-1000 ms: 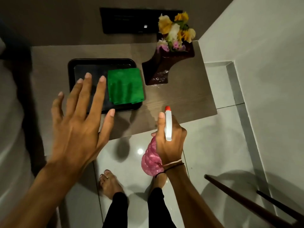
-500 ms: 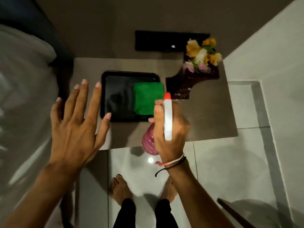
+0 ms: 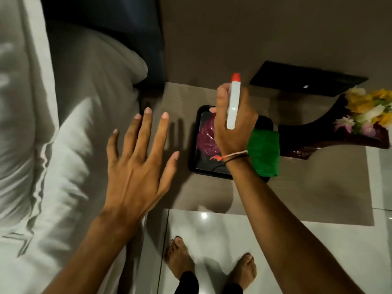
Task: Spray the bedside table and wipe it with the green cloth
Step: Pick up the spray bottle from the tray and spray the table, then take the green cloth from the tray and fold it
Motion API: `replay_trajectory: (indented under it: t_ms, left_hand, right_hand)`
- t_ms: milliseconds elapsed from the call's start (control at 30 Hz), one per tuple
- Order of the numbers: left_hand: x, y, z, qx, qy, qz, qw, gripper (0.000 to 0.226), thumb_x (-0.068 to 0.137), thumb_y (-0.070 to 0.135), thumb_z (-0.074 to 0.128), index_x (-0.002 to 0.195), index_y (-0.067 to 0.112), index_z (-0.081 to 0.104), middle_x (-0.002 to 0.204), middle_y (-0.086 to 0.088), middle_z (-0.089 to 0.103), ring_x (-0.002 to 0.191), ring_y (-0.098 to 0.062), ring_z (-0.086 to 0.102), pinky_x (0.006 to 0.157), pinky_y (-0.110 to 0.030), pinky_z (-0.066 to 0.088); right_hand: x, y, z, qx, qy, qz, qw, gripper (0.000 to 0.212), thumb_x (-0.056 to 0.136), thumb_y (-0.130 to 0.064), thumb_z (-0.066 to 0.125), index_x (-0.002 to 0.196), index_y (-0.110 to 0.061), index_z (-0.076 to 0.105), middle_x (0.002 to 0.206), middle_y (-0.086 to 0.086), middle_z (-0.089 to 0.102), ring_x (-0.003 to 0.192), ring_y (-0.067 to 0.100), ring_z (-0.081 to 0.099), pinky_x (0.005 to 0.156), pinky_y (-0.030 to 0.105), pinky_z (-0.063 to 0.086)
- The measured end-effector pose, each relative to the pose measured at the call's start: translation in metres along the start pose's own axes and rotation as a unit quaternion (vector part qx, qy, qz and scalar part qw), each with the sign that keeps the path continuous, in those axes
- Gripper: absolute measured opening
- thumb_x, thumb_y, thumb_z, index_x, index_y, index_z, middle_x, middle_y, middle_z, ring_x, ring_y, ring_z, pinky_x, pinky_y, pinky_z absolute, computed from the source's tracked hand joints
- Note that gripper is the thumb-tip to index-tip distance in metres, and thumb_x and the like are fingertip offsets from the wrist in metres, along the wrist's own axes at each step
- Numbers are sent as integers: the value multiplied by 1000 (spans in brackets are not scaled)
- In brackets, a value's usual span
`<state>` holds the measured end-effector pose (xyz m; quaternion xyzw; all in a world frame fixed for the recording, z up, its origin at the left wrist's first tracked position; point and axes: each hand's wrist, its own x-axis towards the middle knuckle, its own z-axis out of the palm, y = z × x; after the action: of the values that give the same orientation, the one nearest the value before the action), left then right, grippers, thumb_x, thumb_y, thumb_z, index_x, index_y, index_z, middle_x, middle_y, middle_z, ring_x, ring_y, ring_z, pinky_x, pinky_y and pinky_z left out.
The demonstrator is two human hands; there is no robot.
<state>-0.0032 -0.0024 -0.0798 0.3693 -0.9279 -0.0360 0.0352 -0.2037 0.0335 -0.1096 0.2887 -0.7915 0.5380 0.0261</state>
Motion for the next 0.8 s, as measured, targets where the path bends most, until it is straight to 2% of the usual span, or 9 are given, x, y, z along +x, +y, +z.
replay_trajectory:
  t_ms: [33, 100, 167, 233, 300, 400, 500, 667, 800]
  left_hand:
    - [-1, 1, 1, -6, 4, 5, 1000, 70, 105, 52, 29, 165, 15, 30, 169, -19, 34, 154, -36, 40, 118, -64, 34]
    - [-5, 4, 4, -26, -3, 8, 1000, 70, 105, 51, 32, 163, 12, 34, 167, -20, 37, 151, -38, 43, 116, -63, 37]
    - [-11, 14, 7, -61, -18, 15, 998, 70, 104, 49, 35, 160, 8, 41, 162, -24, 43, 146, -41, 49, 112, -61, 43]
    - [-19, 32, 10, -98, -48, 22, 994, 67, 102, 46, 39, 153, 5, 51, 152, -25, 54, 134, -42, 58, 103, -56, 51]
    - [-28, 58, 18, -153, -98, 25, 983, 58, 101, 41, 43, 145, 6, 60, 140, -20, 64, 121, -39, 67, 95, -50, 58]
    - [-25, 125, 42, -255, -212, 20, 943, 46, 107, 33, 46, 149, 17, 55, 143, -8, 58, 122, -29, 64, 100, -42, 56]
    - [-8, 182, 69, -308, -272, -19, 911, 54, 107, 31, 48, 159, 19, 40, 152, -7, 46, 133, -27, 55, 111, -40, 49]
    - [31, 212, 101, -345, -272, -138, 887, 76, 106, 28, 51, 169, 14, 9, 162, -19, 31, 143, -38, 44, 121, -46, 40]
    - [55, 220, 112, -338, -193, -229, 892, 69, 103, 27, 57, 162, 6, 29, 147, -27, 51, 134, -44, 52, 110, -46, 45]
  right_hand:
    - [-1, 2, 0, -4, 6, -3, 1000, 44, 98, -41, 54, 103, 0, 69, 81, 13, 75, 64, 25, 74, 58, 44, 60]
    - [-5, 6, -4, -32, 20, -10, 999, 46, 95, -44, 60, 113, -2, 69, 88, 9, 77, 69, 11, 68, 64, 20, 59]
    - [-15, 15, -15, -59, 2, 0, 998, 60, 87, -52, 69, 128, -8, 62, 106, 6, 77, 84, 1, 65, 73, 2, 51]
    - [-36, 26, -34, -59, -52, 42, 996, 81, 80, -61, 73, 143, -14, 49, 134, 6, 68, 106, 1, 64, 88, 8, 55]
    - [-61, 46, -67, -71, -74, 54, 993, 85, 83, -63, 69, 146, -12, 45, 144, 9, 59, 118, 11, 63, 96, 26, 58]
    - [-95, 89, -136, -96, -23, 102, 990, 56, 97, -47, 60, 137, -8, 54, 132, 13, 62, 110, 21, 64, 92, 44, 60]
    - [-104, 121, -180, -154, -19, 182, 971, 35, 103, -26, 58, 133, -9, 57, 129, 14, 59, 114, 26, 63, 94, 51, 59]
    - [-76, 132, -171, -169, -149, 217, 950, 34, 103, -16, 59, 135, -5, 62, 133, 20, 62, 121, 32, 64, 103, 52, 56]
    - [-61, 137, -163, -153, -185, 215, 947, 30, 101, -15, 63, 129, -7, 67, 127, 18, 70, 118, 31, 66, 105, 48, 56]
